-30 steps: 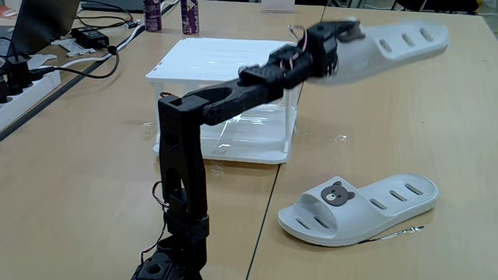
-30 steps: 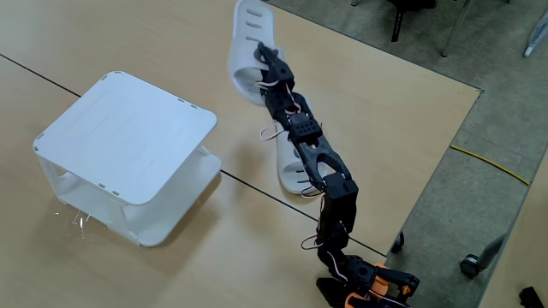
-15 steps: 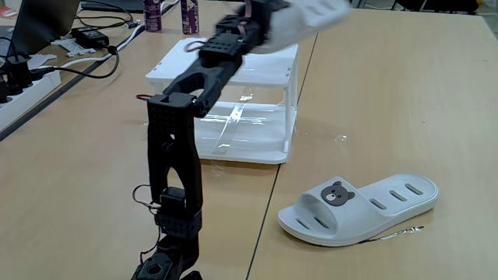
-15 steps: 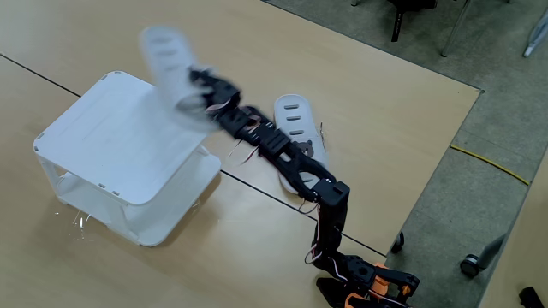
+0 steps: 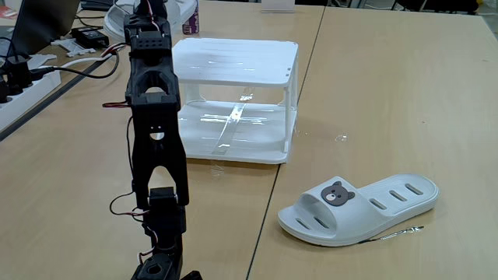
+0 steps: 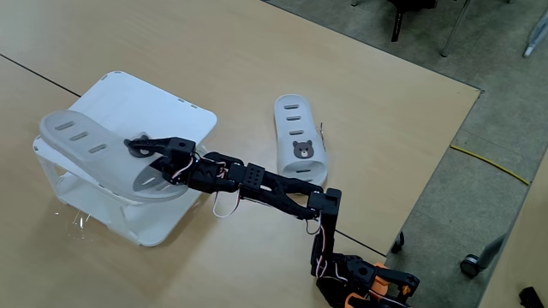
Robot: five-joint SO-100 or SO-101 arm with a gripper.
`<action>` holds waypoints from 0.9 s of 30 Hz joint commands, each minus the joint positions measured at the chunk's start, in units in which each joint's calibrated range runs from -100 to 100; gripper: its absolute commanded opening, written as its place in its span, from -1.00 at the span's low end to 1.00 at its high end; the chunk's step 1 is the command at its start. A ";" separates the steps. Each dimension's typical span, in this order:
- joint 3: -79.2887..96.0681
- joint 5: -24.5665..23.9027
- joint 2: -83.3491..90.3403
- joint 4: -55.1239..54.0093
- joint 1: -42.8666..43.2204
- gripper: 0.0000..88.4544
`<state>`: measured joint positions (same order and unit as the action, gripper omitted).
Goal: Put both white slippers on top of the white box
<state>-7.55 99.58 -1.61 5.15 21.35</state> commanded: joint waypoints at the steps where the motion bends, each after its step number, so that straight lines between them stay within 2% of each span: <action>1: -11.80 0.42 1.23 -0.23 -0.13 -0.98; 11: -33.09 0.42 -21.91 -0.23 -5.56 -0.98; 22: -35.44 0.42 -28.39 -0.40 -6.22 -0.98; 23: -35.62 0.42 -28.72 -0.40 -6.22 -0.93; 27: -35.80 0.42 -28.72 -0.40 -6.05 -0.50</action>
<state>-36.30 99.58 -32.78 5.24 15.88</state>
